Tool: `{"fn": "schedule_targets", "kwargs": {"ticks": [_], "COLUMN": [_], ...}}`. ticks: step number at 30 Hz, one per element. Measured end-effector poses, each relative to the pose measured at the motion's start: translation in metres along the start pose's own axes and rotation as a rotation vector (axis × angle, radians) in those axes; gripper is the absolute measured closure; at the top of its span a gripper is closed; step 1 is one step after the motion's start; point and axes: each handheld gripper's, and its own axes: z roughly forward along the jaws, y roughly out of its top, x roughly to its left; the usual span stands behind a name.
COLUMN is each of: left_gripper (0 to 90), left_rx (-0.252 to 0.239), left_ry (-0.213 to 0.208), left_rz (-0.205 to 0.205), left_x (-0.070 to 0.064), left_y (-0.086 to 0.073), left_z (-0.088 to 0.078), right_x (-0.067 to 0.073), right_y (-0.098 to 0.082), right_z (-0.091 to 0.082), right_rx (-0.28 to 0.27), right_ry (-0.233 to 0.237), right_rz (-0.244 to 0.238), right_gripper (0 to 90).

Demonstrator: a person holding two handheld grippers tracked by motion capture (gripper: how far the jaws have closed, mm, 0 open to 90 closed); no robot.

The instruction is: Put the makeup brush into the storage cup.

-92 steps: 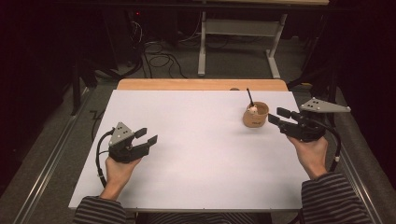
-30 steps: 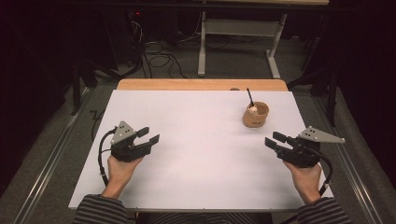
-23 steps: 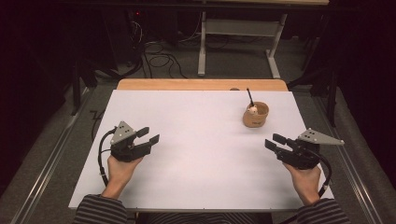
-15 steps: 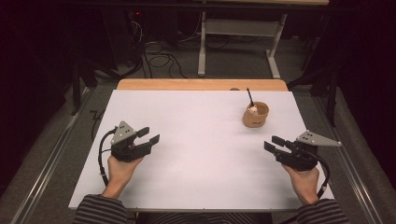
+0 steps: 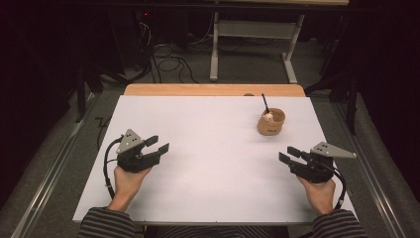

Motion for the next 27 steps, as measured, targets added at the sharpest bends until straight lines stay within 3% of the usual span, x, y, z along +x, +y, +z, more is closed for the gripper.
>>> {"fn": "schedule_targets", "kwargs": {"ticks": [14,22,27], "left_gripper": [48.0,47.7,47.1], "left_rx": [0.032,0.025,-0.006], "left_ry": [-0.007,-0.012,-0.014], "left_rz": [-0.029,-0.034,-0.039], "left_x": [0.0027,0.0026,0.0028], "left_y": [-0.0051,-0.0065,-0.0072], "left_z": [0.0024,0.0021,-0.0032], "right_x": [-0.0004,-0.0031,-0.0033], "right_y": [-0.0038,-0.005,-0.0062], "right_z": [0.0076,0.0034,-0.0022], "right_rx": [0.042,0.031,0.01], "right_ry": [-0.03,-0.029,-0.03], "right_rz": [-0.027,-0.011,-0.01], "right_gripper": [54.9,53.9,52.8]}}
